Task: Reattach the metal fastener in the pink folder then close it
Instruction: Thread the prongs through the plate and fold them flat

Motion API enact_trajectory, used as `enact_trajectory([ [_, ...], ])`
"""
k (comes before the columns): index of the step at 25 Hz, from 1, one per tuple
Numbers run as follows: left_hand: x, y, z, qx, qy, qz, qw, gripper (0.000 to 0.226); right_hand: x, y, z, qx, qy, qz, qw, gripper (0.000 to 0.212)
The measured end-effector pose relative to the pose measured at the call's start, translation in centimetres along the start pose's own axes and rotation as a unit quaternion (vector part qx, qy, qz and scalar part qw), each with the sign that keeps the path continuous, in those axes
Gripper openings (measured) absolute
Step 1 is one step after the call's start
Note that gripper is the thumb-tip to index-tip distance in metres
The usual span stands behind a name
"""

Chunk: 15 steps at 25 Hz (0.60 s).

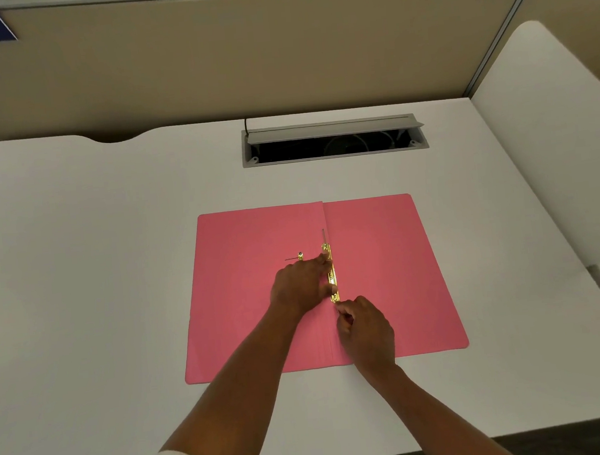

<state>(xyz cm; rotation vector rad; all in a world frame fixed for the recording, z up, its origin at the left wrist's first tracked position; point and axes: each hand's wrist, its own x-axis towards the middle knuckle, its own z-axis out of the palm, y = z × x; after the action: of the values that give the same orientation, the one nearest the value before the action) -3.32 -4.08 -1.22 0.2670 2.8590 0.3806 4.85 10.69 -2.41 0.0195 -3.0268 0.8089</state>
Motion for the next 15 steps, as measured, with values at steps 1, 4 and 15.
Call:
enact_trajectory([
  [1,-0.1,0.0,0.0,0.001,0.002,0.001,1.000,0.064,0.0,0.0,0.0,0.001,0.000,-0.002,1.000,0.016],
  [4,-0.1,0.0,0.0,-0.004,0.003,0.000,1.000,0.064,-0.1,0.3,-0.2,0.010,-0.002,-0.006,1.000,0.015],
  [15,-0.6,0.2,-0.4,-0.014,0.000,0.013,1.000,0.060,5.8,4.1,-1.2,-0.087,-0.056,-0.060,0.993,0.062],
])
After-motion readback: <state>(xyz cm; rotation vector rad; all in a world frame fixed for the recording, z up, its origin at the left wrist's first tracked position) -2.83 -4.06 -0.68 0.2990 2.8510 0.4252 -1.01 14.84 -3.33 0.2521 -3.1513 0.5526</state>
